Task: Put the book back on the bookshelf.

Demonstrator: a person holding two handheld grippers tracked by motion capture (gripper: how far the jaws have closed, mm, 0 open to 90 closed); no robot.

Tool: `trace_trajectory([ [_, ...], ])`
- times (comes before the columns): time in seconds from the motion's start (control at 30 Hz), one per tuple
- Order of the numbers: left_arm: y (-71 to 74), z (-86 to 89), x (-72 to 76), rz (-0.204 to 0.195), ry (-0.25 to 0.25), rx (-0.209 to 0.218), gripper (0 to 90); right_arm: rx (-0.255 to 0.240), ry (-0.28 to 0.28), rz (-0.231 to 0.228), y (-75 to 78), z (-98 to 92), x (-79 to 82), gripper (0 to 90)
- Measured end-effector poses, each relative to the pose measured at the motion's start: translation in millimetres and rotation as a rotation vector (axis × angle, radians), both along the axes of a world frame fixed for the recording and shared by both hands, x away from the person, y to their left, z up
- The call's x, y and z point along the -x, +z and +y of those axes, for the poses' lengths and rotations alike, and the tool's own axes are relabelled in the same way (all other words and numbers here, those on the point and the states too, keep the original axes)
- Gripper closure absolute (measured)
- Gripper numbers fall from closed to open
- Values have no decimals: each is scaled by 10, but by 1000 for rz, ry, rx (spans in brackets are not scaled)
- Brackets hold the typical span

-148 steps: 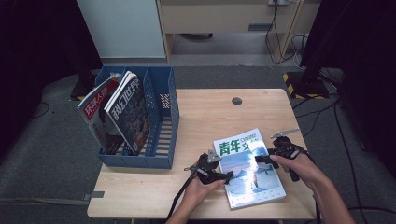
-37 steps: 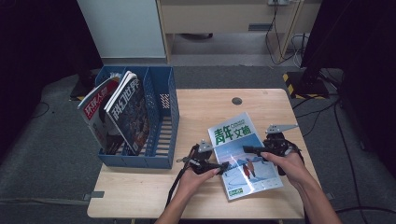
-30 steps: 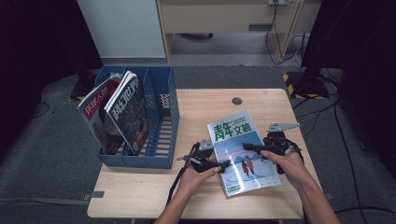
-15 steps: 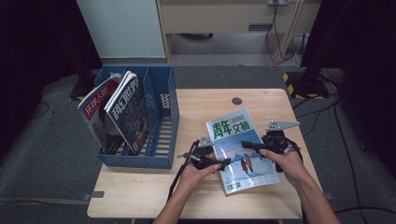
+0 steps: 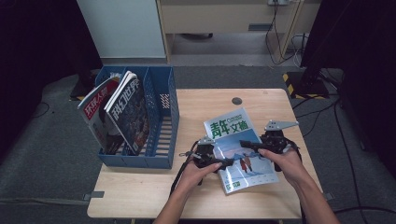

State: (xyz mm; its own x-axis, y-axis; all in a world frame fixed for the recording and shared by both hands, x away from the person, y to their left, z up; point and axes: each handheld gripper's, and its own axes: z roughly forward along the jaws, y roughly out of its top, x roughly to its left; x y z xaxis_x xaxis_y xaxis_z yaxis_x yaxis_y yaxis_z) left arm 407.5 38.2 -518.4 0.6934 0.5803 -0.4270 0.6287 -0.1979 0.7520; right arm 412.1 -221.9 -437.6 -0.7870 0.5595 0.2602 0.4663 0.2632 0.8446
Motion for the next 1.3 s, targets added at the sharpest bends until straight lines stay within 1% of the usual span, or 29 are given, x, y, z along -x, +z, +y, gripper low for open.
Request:
trace_trajectory([
  [0.07,2,-7,-2,-1,-23,13,68,-3,0,-4,9,5,1,718],
  [0.1,8,-11,-1,-9,-34,15,82,-3,3,-6,15,10,3,717],
  [0.17,19,-21,8,-15,-46,23,139,-3,8,-11,20,17,5,718],
  [0.2,24,-11,-1,-7,-49,24,138,-4,9,-10,22,20,7,718],
  [0.3,37,50,-29,18,-44,52,252,-9,7,-15,19,10,4,717],
  [0.33,46,54,-27,14,-39,51,299,-14,8,-18,14,1,3,717],
  [0.4,75,62,-25,1,-34,38,365,-21,8,-21,4,-12,2,716],
  [0.43,82,66,-25,-2,-31,40,398,-25,9,-28,-4,-24,0,715],
  [0.5,96,74,-27,-8,-26,48,450,-29,4,-31,-9,-43,-1,711],
  [0.53,110,66,-20,-15,-21,45,462,-27,1,-36,-11,-52,-1,710],
  [0.6,137,52,-4,-36,-14,40,491,-22,-6,-46,-14,-68,-6,706],
  [0.67,160,49,8,-48,-13,41,520,-9,-13,-53,-15,-90,-10,697],
  [0.7,174,44,16,-59,-13,38,529,-1,-15,-58,-13,-96,-9,695],
  [0.73,193,35,28,-79,-15,31,535,8,-16,-68,-9,-105,-10,691],
  [0.83,247,15,44,-115,-20,3,543,36,-15,-85,13,-126,-8,681],
  [0.9,299,5,47,-141,-29,-22,547,69,-13,-94,41,-130,-7,672],
  [0.93,317,3,48,-150,-35,-31,548,81,-12,-94,58,-131,-8,670],
  [0.97,349,0,52,-169,-39,-47,549,91,-8,-98,71,-134,-11,667],
  [1.1,438,2,67,-219,-52,-78,563,130,3,-97,135,-137,-14,650],
  [1.13,454,4,68,-224,-52,-81,569,150,11,-104,158,-137,-13,650],
  [1.3,558,-3,92,-286,-72,-129,585,209,33,-105,235,-118,-6,647],
])
